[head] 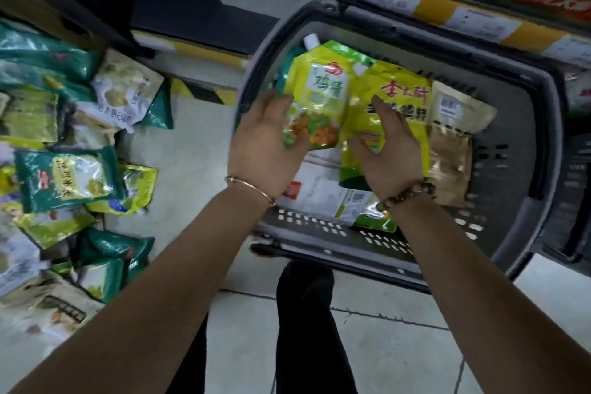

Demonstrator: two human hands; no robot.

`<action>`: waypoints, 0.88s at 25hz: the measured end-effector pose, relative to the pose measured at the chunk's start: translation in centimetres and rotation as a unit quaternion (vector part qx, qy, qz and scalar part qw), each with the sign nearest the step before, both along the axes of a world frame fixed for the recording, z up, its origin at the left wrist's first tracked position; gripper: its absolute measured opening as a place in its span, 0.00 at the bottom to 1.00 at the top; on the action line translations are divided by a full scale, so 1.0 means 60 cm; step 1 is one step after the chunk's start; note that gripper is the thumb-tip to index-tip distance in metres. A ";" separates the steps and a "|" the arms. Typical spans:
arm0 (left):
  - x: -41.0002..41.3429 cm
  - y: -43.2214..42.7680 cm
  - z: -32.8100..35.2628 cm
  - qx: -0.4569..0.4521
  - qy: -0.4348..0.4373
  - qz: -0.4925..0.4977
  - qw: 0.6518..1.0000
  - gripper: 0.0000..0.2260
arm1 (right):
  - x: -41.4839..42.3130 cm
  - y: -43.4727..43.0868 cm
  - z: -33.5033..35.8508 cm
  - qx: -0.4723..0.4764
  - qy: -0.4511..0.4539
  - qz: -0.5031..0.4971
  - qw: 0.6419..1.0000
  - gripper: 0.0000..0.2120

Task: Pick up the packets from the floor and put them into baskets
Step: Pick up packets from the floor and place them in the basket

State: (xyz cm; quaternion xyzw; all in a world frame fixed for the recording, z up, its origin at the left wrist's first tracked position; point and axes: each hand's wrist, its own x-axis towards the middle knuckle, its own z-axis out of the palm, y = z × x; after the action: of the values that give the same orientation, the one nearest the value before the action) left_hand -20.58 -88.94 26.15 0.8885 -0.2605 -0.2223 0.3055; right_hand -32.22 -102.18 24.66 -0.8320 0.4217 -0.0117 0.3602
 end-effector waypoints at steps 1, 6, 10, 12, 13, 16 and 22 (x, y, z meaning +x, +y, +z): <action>0.015 0.034 0.008 0.000 -0.001 0.013 1.000 0.24 | 0.022 0.030 0.010 0.003 -0.018 0.018 1.000 0.30; 0.088 0.213 0.032 0.019 0.005 0.088 0.996 0.23 | 0.137 0.188 0.046 0.019 -0.074 0.128 0.989 0.28; 0.121 0.363 0.027 0.030 0.033 0.176 0.983 0.22 | 0.215 0.322 0.044 0.082 -0.024 0.196 0.977 0.29; 0.132 0.434 0.012 0.043 0.055 0.218 0.973 0.21 | 0.247 0.381 0.028 0.092 0.005 0.232 0.968 0.28; 0.139 0.473 0.001 0.053 0.064 0.239 0.967 0.22 | 0.266 0.413 0.016 0.093 0.024 0.251 0.963 0.28; 0.159 0.574 -0.035 0.071 0.085 0.289 0.951 0.22 | 0.314 0.493 -0.025 0.090 0.073 0.292 0.949 0.26; 0.202 0.720 -0.116 0.101 0.145 0.356 0.917 0.23 | 0.398 0.613 -0.111 0.101 0.156 0.345 0.920 0.25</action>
State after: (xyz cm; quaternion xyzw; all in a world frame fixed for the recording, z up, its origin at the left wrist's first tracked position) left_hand -8.49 -45.74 19.21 0.9067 0.1445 -0.2501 0.3072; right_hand -8.34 -65.40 18.02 -0.8765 0.1584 0.2858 0.3534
